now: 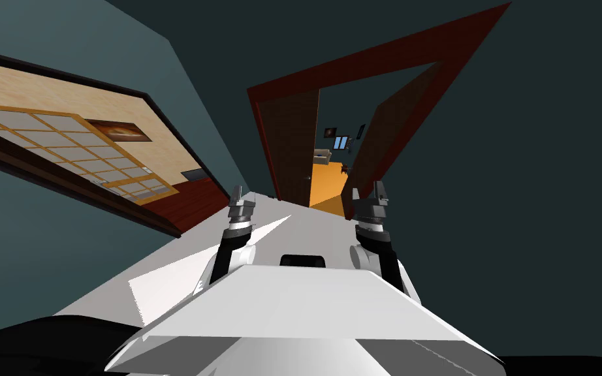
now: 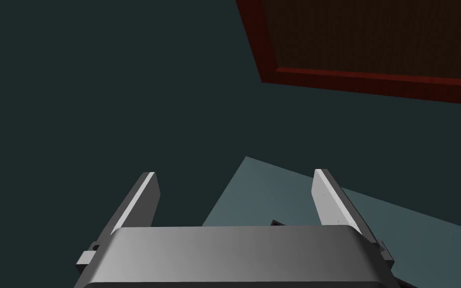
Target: Push the door open
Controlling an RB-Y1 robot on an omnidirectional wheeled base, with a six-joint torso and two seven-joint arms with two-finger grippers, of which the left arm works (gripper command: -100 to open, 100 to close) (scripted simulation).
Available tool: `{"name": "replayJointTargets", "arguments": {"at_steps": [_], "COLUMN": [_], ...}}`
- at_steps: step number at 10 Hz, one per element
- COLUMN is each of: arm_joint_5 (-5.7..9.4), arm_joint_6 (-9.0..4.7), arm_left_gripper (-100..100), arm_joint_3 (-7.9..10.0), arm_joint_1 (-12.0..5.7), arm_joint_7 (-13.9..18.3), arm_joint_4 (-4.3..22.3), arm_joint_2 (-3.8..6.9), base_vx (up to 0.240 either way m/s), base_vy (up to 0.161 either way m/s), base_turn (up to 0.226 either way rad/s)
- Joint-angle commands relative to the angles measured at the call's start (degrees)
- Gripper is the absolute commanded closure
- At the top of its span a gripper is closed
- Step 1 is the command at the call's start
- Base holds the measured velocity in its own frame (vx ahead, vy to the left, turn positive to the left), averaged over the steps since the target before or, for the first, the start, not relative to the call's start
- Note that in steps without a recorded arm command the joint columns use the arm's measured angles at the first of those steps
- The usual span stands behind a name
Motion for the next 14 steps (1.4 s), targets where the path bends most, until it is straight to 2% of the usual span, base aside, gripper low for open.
{"name": "replayJointTargets", "arguments": {"at_steps": [1, 5, 6, 14], "arm_joint_5": [0.03, 0.08, 0.11, 0.23], "arm_joint_6": [-0.49, -1.5, -1.93, -4.08], "arm_left_gripper": [-100, -100, -100, -100], "arm_joint_3": [-0.24, -0.74, -0.96, -2.02], "arm_joint_1": [-0.87, -2.67, -3.45, -7.28], "arm_joint_7": [0.0, 0.0, 0.0, 0.0], "arm_joint_4": [2.1, 6.5, 8.4, 17.7], "arm_joint_2": [0.57, 1.53, 1.89, 3.28], "base_vx": [0.014, 0.131, 0.139, 0.095], "base_vy": [-0.08, 0.004, -0.009, -0.017], "base_turn": [-0.014, -0.004, -0.008, -0.005]}}
